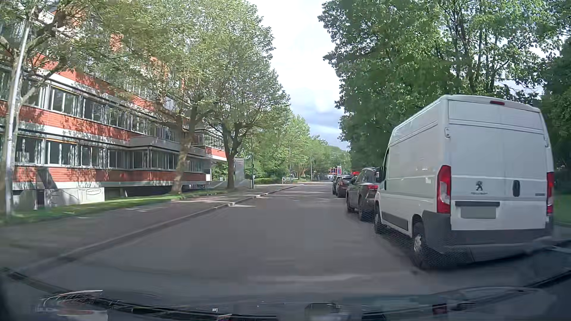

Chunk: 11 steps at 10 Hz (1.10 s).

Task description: Follow the waypoints while adhering to traffic rules and regulations

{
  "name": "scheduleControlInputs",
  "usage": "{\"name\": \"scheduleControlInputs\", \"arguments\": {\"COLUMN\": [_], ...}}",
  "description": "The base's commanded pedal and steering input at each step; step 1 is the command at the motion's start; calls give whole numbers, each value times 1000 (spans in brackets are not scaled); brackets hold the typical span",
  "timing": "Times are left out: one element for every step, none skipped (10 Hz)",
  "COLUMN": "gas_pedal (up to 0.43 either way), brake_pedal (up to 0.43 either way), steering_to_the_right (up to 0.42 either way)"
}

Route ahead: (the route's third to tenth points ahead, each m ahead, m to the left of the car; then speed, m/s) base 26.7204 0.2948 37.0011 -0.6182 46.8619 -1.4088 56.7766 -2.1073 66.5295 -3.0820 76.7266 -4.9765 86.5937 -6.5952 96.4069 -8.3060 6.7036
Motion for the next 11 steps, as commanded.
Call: {"name": "scheduleControlInputs", "arguments": {"gas_pedal": [118, 118, 118, 118, 118, 118, 118, 118, 118, 118, 118], "brake_pedal": [0, 0, 0, 0, 0, 0, 0, 0, 0, 0, 0], "steering_to_the_right": [11, 11, 12, 12, 12, 12, 11, 8, 6, 6, 6]}}
